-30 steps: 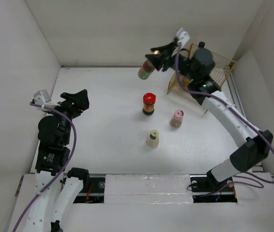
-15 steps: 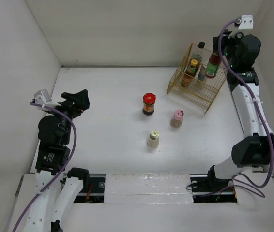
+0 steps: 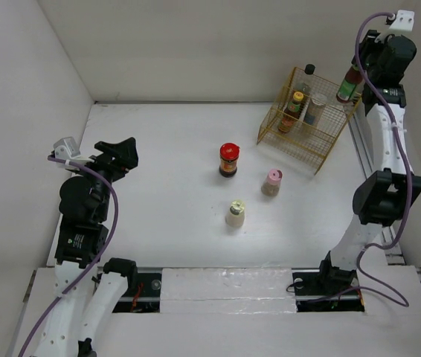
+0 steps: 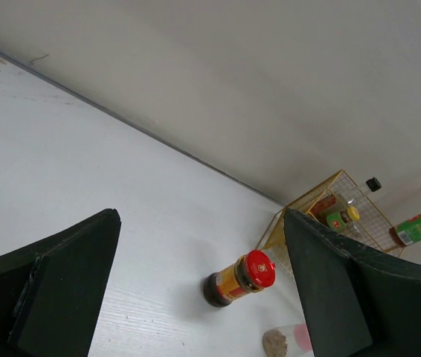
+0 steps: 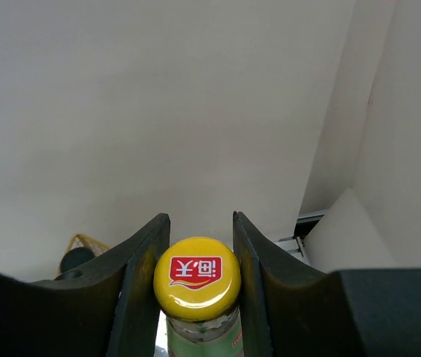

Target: Organize the condiment bottles

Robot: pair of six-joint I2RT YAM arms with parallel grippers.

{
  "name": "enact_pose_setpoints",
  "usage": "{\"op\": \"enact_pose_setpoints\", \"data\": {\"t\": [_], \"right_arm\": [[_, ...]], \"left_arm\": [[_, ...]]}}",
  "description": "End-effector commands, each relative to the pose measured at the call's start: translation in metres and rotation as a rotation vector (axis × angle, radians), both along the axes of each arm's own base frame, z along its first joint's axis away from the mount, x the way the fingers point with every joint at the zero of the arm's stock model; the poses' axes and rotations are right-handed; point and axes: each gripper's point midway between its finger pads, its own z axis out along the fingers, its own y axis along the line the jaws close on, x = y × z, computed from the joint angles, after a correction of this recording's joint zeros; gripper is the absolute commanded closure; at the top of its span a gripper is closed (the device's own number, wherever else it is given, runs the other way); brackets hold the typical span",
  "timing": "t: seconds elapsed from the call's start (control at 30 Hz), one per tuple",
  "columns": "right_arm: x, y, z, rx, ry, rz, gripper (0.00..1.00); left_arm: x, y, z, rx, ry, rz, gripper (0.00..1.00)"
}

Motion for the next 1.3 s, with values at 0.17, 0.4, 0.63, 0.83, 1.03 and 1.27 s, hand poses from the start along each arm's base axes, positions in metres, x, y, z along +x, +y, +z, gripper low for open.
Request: {"op": "enact_pose_setpoints", "data": {"t": [0.17, 0.4, 0.63, 0.83, 1.03, 1.27], "right_arm": [[-0.001, -0.014, 0.082, -0.019, -0.247, -0.047, 0.89], [0.01, -0.012, 0.039, -0.008, -0.199, -0.047, 0.89], [0.013, -0.011, -0.034, 0.032, -0.11, -0.062, 0.88], [0.015, -0.013, -0.071, 0.042, -0.047, -0.073, 0.87], [0.021, -0.014, -0.106, 0.051, 0.012, -0.075, 0.79], [0.03, -0.011, -0.135, 0.069, 0.082, -0.053, 0.7]], "left_arm": [[0.001, 0.001, 0.01, 0.001, -0.041, 0.003, 0.13], [0.001, 0.003, 0.01, 0.0, -0.041, 0.012, 0.13], [0.004, 0.001, 0.007, 0.002, -0.03, 0.003, 0.13], [0.004, 0.001, 0.007, 0.002, -0.03, 0.003, 0.13], [0.004, -0.001, 0.007, 0.003, -0.03, -0.006, 0.13], [0.004, -0.001, 0.007, 0.003, -0.03, -0.006, 0.13]]}}
